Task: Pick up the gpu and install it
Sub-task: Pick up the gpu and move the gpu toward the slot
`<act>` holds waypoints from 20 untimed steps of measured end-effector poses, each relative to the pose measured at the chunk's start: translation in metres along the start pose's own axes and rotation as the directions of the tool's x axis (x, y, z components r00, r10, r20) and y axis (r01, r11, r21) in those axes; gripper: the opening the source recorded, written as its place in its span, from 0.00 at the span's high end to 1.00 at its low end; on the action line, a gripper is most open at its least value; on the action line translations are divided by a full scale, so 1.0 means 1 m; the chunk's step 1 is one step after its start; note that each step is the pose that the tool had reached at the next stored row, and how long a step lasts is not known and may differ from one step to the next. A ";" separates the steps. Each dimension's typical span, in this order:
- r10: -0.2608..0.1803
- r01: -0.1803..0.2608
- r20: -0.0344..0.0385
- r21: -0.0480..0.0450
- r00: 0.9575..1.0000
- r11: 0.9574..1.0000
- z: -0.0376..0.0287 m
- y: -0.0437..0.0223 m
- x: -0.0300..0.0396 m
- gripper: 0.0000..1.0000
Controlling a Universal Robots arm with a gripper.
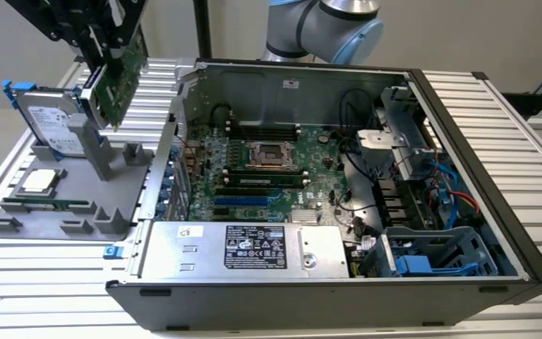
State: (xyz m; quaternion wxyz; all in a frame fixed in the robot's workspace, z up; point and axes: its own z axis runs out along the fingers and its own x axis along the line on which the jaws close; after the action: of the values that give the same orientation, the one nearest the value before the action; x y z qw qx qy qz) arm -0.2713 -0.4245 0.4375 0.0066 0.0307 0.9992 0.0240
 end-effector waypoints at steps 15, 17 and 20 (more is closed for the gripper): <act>0.000 0.000 0.000 0.000 1.000 1.000 0.0004 0.0015 -0.0252 1.00; 0.000 0.000 -0.001 0.000 1.000 1.000 0.0004 0.0018 -0.0293 1.00; 0.000 0.000 -0.001 0.000 1.000 1.000 0.0005 0.0022 -0.0354 1.00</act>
State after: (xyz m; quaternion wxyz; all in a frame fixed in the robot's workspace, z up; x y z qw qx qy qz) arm -0.2358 -0.4245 0.4375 0.0062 0.0307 0.9992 0.0240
